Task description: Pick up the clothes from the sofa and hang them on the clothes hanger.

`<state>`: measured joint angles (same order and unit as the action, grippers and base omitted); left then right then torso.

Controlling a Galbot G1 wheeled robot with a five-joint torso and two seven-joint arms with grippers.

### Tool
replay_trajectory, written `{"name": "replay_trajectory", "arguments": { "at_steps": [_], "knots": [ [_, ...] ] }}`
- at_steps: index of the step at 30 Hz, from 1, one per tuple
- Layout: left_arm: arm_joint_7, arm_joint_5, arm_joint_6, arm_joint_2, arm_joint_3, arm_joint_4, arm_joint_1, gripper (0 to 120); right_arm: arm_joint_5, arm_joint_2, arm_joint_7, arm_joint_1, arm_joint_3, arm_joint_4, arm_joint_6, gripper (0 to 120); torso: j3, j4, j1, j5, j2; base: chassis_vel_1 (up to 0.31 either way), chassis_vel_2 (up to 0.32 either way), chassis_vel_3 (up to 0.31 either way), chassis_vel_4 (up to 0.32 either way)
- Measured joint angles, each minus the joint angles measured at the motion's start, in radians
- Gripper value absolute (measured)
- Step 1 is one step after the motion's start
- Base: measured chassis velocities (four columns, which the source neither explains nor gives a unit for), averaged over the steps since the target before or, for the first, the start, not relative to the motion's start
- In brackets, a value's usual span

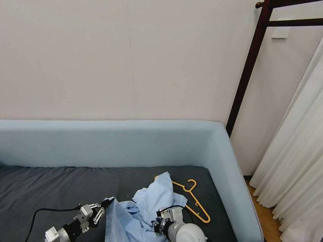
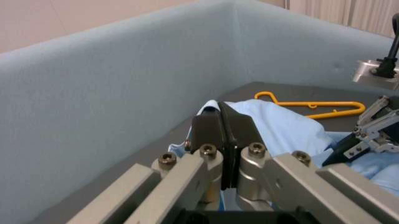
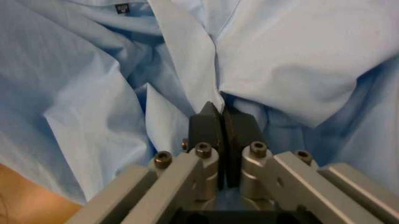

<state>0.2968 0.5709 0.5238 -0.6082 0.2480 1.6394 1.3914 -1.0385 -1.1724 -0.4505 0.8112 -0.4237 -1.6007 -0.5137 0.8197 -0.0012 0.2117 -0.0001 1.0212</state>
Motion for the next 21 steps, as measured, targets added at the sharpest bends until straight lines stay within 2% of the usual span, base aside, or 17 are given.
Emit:
{"name": "replay_trajectory", "arguments": {
  "at_steps": [6, 12, 15, 17, 21],
  "knots": [
    [-0.011, 0.0, 0.003, 0.0, 0.003, 0.005, -0.003, 0, -0.004, -0.003, -0.006, -0.006, 0.023, -0.015, 0.025, 0, 0.0, 0.0001, 0.0, 0.0, 0.0, 0.0, 0.0, 0.0, 0.0],
    [-0.052, 0.017, -0.004, 0.001, 0.013, 0.027, -0.029, 0, -0.029, 0.024, -0.021, -0.026, 0.09, -0.106, 0.035, 0, 0.0, 0.0002, 0.0, 0.0, 0.0, 0.0, 0.0, 0.0, 0.0],
    [-0.105, 0.039, -0.037, 0.017, 0.015, 0.059, -0.089, 0, -0.074, 0.067, -0.035, -0.063, 0.166, -0.208, 0.042, 0, 0.0, 0.0002, 0.0, 0.0, 0.0, 0.0, 0.0, 0.0, 0.0],
    [-0.117, 0.041, -0.045, 0.021, 0.012, 0.066, -0.101, 0, -0.084, 0.072, -0.038, -0.07, 0.178, -0.223, 0.042, 0, 0.0, 0.0002, 0.0, 0.0, 0.0, 0.0, 0.0, 0.0, 0.0],
    [-0.21, 0.056, -0.109, 0.05, -0.044, 0.107, -0.23, 0, -0.143, 0.11, -0.054, -0.123, 0.251, -0.303, 0.042, 0, 0.0, -0.0001, 0.0, 0.0, 0.0, 0.0, 0.0, 0.0, 0.0]
  ]
}}
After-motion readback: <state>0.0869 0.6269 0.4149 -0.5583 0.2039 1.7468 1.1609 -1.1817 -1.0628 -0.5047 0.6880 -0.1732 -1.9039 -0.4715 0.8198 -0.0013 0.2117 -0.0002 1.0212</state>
